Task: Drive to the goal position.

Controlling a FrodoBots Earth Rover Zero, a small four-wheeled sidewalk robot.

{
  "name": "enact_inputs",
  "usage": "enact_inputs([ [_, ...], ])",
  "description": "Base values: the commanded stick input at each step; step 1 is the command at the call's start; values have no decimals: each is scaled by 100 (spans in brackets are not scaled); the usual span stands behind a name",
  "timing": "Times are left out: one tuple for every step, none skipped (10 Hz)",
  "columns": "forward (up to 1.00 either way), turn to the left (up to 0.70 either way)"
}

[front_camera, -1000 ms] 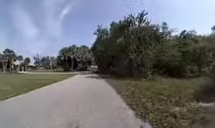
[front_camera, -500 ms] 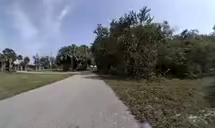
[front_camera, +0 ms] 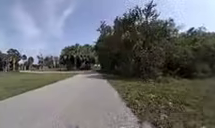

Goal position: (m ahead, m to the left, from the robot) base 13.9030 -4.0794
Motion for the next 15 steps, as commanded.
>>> enact_inputs([
  [70, 14],
  [70, 14],
  [70, 14],
  [70, 14],
  [70, 14],
  [70, 14],
  [70, 14],
  [70, 14],
  [70, 14],
  [70, 14],
  [70, 14],
  [70, 14],
  [70, 14],
  [70, 14],
  [70, 14],
])
